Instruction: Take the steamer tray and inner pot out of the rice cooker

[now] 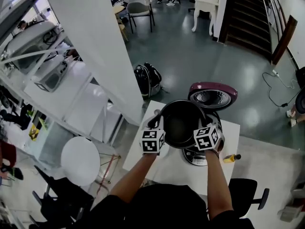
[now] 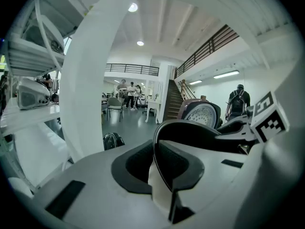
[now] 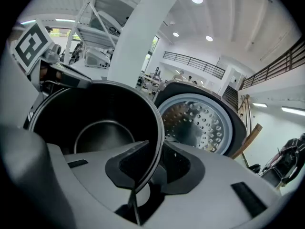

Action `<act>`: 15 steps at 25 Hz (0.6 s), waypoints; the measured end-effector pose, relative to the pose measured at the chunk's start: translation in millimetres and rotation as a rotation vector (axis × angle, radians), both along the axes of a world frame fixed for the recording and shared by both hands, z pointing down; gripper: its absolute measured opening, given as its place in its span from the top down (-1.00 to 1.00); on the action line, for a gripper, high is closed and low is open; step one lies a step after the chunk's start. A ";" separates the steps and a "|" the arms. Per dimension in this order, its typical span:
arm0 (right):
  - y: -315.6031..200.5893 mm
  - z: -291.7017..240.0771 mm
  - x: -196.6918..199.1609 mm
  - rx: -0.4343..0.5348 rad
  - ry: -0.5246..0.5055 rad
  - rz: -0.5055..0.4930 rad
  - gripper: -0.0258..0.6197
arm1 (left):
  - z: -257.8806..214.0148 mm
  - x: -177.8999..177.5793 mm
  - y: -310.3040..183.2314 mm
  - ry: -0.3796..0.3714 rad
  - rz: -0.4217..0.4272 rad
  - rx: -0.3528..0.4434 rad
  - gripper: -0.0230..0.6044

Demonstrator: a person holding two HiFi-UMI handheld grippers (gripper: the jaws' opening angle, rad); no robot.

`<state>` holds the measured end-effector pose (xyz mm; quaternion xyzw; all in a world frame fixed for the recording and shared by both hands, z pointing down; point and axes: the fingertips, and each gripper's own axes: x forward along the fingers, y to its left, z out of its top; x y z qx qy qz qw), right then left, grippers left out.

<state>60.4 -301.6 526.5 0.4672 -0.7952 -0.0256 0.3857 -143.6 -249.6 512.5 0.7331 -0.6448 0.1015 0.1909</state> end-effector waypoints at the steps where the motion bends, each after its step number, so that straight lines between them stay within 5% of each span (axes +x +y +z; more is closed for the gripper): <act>1: 1.0 0.3 -11.0 -0.001 -0.002 -0.010 0.67 | -0.1 -10.4 2.7 0.004 -0.011 0.001 0.81; 15: 30.4 35.3 -149.3 -0.057 0.031 -0.139 0.66 | 34.8 -141.6 50.6 0.002 -0.117 -0.054 0.81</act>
